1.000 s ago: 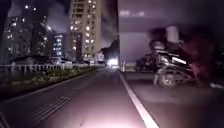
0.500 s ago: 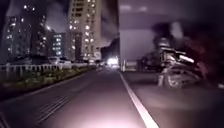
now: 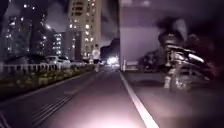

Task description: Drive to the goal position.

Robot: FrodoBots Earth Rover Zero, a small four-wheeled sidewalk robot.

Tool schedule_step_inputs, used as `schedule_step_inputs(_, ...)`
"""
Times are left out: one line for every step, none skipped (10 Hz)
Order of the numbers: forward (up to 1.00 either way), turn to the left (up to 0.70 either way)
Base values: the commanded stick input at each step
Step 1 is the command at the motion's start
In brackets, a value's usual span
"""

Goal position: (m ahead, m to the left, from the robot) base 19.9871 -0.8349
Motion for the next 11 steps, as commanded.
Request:
schedule_step_inputs(0.45,0.0)
schedule_step_inputs(0.45,0.0)
schedule_step_inputs(0.45,0.0)
schedule_step_inputs(0.45,0.0)
schedule_step_inputs(0.45,0.0)
schedule_step_inputs(0.45,0.0)
schedule_step_inputs(0.45,0.0)
schedule_step_inputs(0.45,0.0)
schedule_step_inputs(0.45,0.0)
schedule_step_inputs(0.45,0.0)
schedule_step_inputs(0.45,0.0)
